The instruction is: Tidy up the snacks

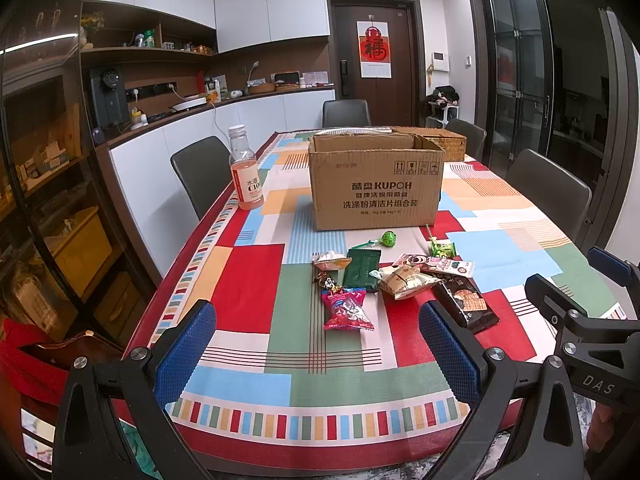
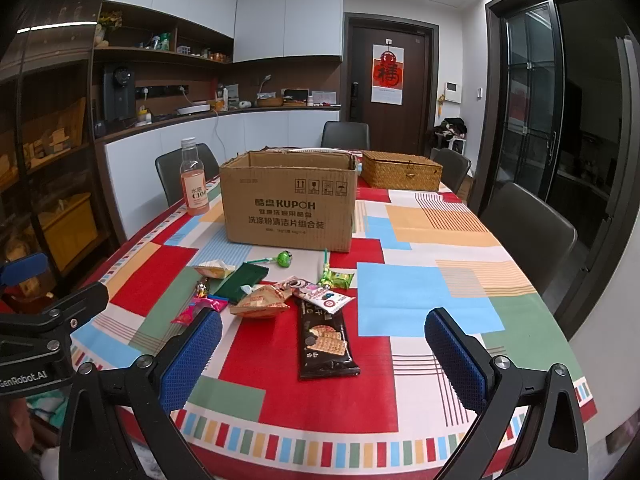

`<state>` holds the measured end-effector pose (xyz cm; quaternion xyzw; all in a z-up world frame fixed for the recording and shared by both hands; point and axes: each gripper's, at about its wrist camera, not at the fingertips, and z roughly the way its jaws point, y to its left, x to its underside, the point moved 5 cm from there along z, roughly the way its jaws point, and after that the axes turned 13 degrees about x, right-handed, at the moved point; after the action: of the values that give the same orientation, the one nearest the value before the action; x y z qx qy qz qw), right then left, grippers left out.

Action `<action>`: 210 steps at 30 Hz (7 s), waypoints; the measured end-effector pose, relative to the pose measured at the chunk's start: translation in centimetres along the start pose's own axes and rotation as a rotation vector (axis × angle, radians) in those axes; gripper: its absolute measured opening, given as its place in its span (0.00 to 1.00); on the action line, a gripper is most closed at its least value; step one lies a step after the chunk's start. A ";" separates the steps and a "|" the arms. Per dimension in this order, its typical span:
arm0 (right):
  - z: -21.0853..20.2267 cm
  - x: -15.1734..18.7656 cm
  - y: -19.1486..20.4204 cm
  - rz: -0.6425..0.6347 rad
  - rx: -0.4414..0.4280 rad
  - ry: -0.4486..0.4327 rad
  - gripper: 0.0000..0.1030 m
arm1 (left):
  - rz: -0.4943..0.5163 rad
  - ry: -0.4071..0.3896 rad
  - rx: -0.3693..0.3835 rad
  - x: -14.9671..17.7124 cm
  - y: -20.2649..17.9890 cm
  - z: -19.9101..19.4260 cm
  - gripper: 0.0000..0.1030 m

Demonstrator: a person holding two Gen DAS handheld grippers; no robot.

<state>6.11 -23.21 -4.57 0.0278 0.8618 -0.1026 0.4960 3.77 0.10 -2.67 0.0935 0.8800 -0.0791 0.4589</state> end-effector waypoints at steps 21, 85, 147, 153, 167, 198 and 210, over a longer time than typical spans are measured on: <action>0.0 0.0 0.0 0.000 -0.002 0.001 1.00 | 0.000 -0.001 0.000 0.1 0.0 0.0 1.00; 10.7 0.4 1.5 -0.005 -0.016 0.222 0.99 | 0.030 0.215 0.087 -0.5 1.7 10.6 0.91; 12.5 -2.3 1.7 -0.038 -0.112 0.326 0.49 | 0.055 0.297 0.256 -5.2 -1.0 15.4 0.37; 13.3 -6.3 2.1 -0.033 -0.133 0.227 0.49 | 0.095 0.191 0.235 -9.8 -0.3 15.3 0.37; 18.2 -17.3 3.5 -0.010 -0.166 0.071 0.49 | 0.147 0.034 0.203 -20.7 1.6 18.0 0.37; 21.0 -20.2 6.2 -0.055 -0.160 0.061 0.62 | 0.132 0.096 0.168 -21.2 4.1 19.9 0.65; 16.3 -14.5 8.8 -0.120 -0.224 0.121 0.63 | 0.138 0.132 0.141 -14.9 5.3 14.6 0.68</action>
<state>28.63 -17.22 -1.39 -0.0733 0.8963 -0.0335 0.4361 25.02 0.63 1.04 0.1909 0.8920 -0.1027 0.3966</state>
